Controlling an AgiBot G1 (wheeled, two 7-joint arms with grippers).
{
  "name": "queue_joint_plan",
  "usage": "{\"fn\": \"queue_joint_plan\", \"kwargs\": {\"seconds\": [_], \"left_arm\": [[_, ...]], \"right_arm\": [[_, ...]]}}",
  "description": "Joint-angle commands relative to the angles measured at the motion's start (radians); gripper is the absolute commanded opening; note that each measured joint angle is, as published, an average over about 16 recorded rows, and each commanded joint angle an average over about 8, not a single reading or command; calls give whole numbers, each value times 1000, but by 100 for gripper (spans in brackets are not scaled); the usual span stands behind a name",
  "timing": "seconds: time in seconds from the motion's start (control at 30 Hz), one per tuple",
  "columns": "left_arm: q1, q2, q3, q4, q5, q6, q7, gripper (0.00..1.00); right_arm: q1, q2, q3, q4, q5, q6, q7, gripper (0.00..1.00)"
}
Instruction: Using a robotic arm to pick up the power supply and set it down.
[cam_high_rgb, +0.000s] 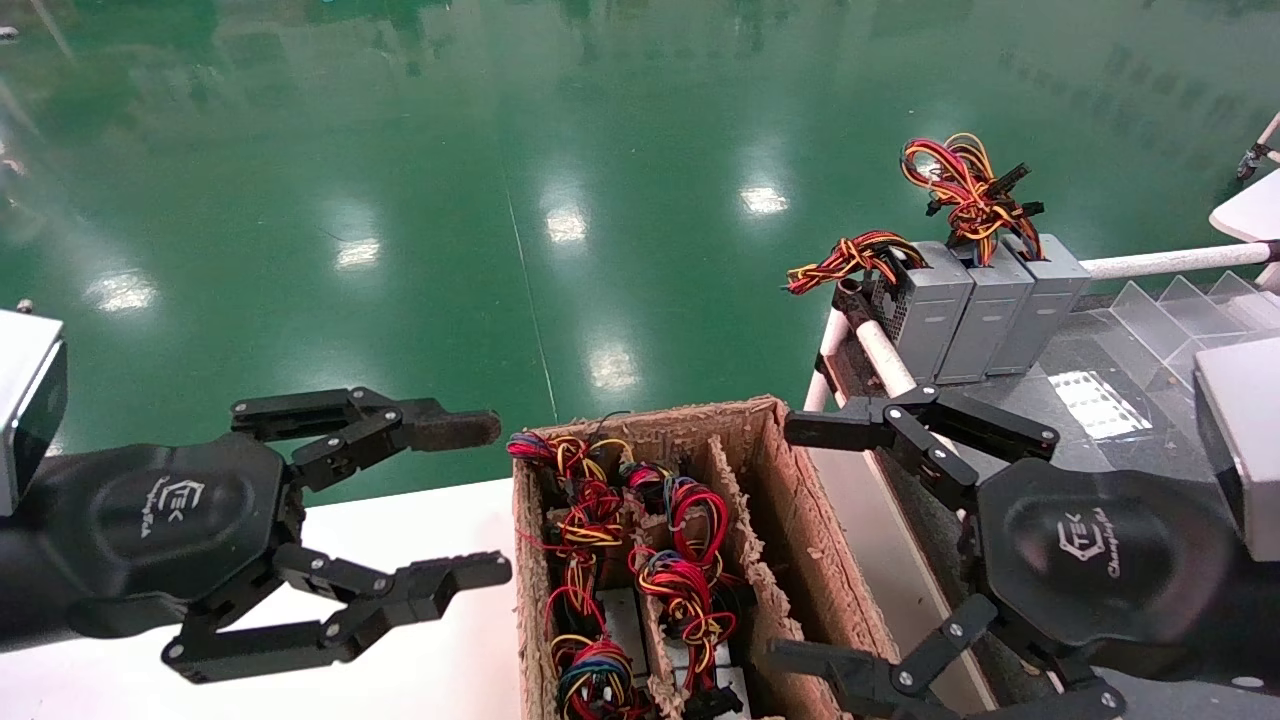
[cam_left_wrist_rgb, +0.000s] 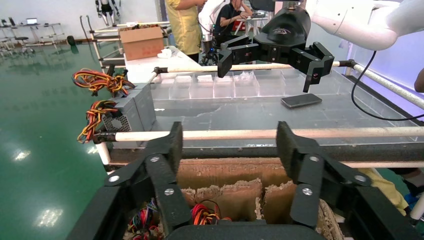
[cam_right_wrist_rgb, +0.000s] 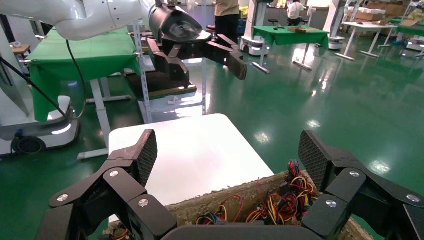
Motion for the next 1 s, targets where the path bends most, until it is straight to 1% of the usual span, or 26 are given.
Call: {"fn": "queue_joint_plan", "kwargs": {"seconds": [0.03,0.87,0.9,1.0], "left_arm": [[0,0,0,0,0,0,0,0],[0,0,0,0,0,0,0,0],[0,0,0,0,0,0,0,4],[0,0,0,0,0,0,0,41]], "right_arm": [[0,0,0,0,0,0,0,100],[0,0,0,0,0,0,0,100],[0,0,0,0,0,0,0,100],[0,0,0,0,0,0,0,100]]}}
